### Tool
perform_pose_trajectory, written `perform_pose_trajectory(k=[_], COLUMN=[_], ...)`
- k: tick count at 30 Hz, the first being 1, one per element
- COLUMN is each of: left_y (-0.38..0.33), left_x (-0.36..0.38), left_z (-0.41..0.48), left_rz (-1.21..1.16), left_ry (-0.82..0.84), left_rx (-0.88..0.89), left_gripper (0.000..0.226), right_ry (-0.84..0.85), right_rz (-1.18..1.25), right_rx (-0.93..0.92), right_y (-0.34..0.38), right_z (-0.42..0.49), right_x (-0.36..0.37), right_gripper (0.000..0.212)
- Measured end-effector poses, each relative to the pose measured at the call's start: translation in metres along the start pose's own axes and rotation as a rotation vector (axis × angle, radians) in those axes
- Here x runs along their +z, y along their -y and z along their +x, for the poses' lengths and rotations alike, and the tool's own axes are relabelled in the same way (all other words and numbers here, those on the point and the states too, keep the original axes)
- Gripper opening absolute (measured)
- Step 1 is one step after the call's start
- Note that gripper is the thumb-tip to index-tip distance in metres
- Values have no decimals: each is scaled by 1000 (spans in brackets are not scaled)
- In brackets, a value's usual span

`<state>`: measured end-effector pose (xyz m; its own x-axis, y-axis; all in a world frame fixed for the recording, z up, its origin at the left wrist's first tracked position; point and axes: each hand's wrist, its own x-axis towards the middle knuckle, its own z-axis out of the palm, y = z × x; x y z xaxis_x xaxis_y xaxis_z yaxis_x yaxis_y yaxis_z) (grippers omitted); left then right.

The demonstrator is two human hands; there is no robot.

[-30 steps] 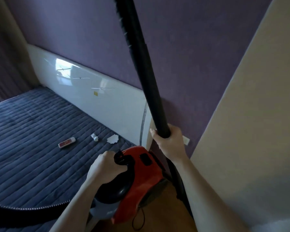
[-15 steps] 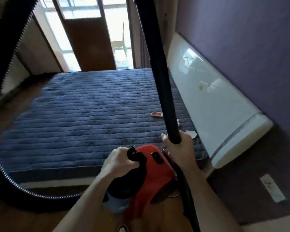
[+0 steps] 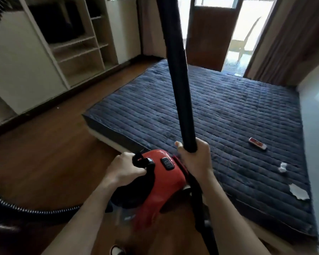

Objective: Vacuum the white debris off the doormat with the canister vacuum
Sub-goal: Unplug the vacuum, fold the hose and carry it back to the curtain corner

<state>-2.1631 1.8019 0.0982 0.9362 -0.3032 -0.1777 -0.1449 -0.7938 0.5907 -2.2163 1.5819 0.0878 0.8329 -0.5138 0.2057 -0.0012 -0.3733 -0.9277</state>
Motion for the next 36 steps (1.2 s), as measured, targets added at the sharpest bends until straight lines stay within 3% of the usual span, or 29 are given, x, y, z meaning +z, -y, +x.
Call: perform_pose_trajectory(k=[6, 11, 20, 29, 36], left_y=[96, 182, 307, 394, 441], left_x=[-77, -145, -244, -314, -362], left_z=[11, 33, 62, 104, 196], left_rz=[-47, -90, -106, -84, -84], left_ry=[-123, -190, -349, -501, -575], left_rx=[-173, -279, -444, -636, -700], left_gripper=[28, 27, 30, 30, 31], right_ry=[145, 260, 414, 592, 665], right_rz=[0, 26, 12, 48, 117], right_rx=[-39, -74, -138, -204, -226], right_y=[38, 79, 141, 166, 179], right_z=[14, 30, 52, 97, 179], right_x=[123, 243, 412, 553, 668], right_gripper=[42, 50, 40, 41, 43])
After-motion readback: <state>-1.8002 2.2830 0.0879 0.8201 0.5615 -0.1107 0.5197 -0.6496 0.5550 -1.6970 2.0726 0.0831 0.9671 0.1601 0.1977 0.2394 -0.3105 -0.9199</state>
